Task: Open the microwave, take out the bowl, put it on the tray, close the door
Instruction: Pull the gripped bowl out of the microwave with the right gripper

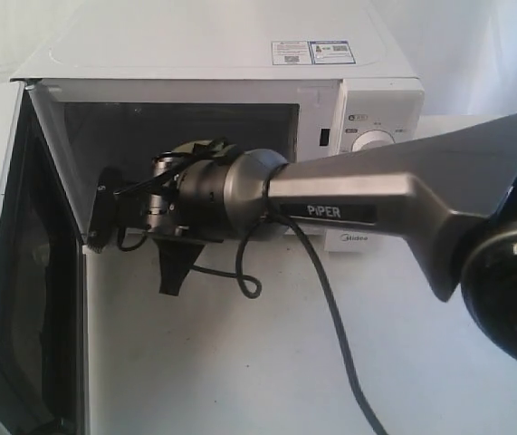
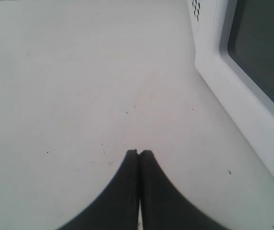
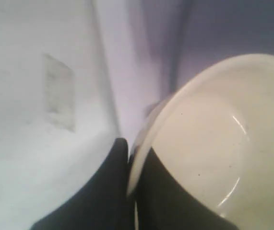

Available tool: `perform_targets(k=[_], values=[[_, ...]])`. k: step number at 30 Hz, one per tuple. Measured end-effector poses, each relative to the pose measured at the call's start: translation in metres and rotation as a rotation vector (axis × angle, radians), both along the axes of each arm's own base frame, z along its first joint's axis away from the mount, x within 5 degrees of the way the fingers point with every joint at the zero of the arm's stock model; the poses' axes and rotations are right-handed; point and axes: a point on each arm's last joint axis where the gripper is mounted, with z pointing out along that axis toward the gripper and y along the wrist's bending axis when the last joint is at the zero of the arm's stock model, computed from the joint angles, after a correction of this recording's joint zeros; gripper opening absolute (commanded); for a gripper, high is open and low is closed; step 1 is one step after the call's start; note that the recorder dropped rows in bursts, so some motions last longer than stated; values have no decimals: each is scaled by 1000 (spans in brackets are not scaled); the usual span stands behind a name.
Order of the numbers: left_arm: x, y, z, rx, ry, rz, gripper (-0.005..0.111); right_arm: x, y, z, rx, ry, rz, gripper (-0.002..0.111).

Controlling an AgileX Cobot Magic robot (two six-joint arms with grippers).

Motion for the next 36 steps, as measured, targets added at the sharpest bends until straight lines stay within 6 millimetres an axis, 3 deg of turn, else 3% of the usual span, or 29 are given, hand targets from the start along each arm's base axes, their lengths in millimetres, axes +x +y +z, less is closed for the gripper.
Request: perform_targets(k=[4, 8, 12, 16, 21, 29, 36], values=[[0, 0, 0, 0, 0, 0, 0, -21, -1, 25, 63, 40, -138, 0], [0, 0, 0, 0, 0, 0, 0, -50, -26, 63, 215, 123, -260, 0], [0, 0, 0, 0, 0, 0, 0, -95, -55, 76, 286, 233, -306, 0], [0, 0, 0, 0, 0, 0, 0, -129, -85, 69, 290, 292, -356, 0], [0, 0, 0, 0, 0, 0, 0, -152, -115, 47, 255, 329, -462, 0], [0, 0, 0, 0, 0, 0, 0, -162, -139, 18, 190, 285, -556, 0], [0, 0, 0, 0, 0, 0, 0, -170, -143, 3, 236, 329, -564, 0]])
